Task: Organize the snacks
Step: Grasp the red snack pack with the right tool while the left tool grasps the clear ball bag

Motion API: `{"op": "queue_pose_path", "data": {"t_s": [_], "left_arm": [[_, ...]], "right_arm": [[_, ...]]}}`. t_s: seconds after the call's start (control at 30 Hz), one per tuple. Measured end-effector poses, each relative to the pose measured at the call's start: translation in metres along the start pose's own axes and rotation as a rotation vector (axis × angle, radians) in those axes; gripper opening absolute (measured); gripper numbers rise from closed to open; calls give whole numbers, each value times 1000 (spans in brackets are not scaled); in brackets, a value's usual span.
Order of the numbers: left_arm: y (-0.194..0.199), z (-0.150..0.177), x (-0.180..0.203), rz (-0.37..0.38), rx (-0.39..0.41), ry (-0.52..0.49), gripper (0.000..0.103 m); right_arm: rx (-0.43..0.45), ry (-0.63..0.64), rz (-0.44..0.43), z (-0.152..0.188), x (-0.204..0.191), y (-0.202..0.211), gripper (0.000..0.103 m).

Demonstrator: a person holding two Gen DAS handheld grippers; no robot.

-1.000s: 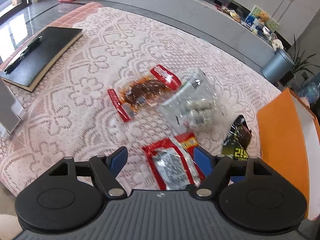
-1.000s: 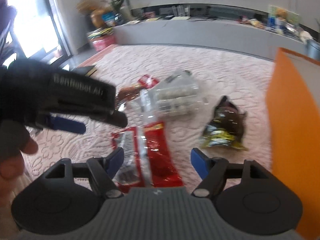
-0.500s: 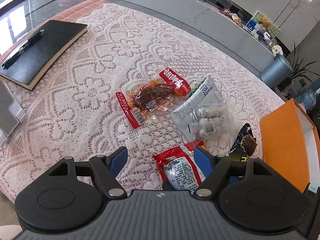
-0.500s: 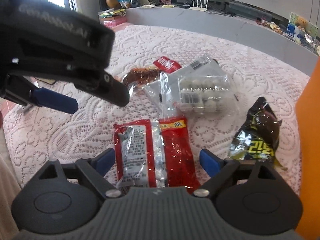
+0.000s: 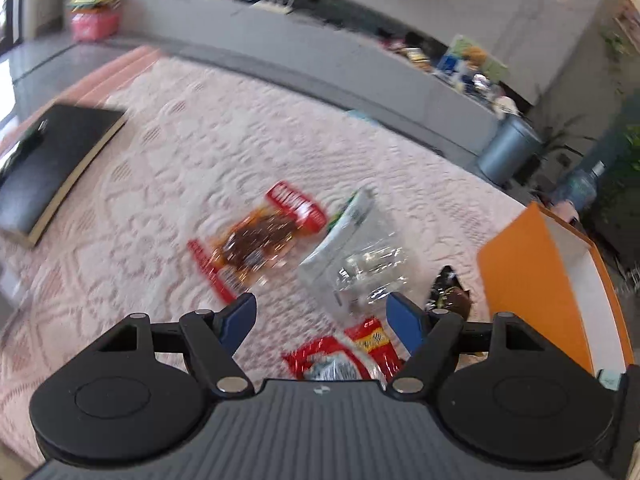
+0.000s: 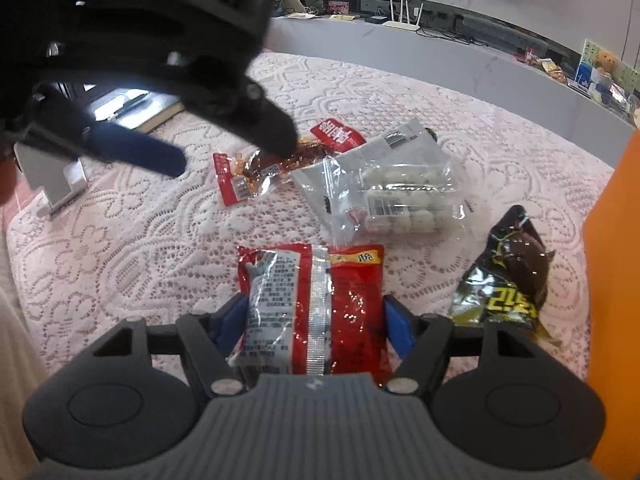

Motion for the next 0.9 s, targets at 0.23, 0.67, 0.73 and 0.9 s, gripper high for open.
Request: {"op": "queue_pose_path", "data": {"t_s": [0.23, 0.67, 0.73, 0.9], "left_arm": [[-1, -15, 26, 67, 25, -164, 87], [-18, -16, 58, 69, -23, -539, 87], [-23, -12, 64, 52, -33, -600, 87], [-45, 1, 85, 23, -69, -745, 87]], "right_arm": [[59, -3, 51, 4, 15, 46, 69], [197, -393, 53, -8, 98, 94, 69], [219, -407, 39, -13, 102, 104, 69], [253, -396, 85, -27, 110, 130, 69]]}}
Point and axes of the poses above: each gripper's, at about its wrist camera, not at the fingertips, and y roughly against the way its jaws point, x to its right, z to its underside, the point moved 1 cm from there along -y, roughly the way its jaws point, and after that the axes turned 1 degree about -x, right-handed, at the moved point
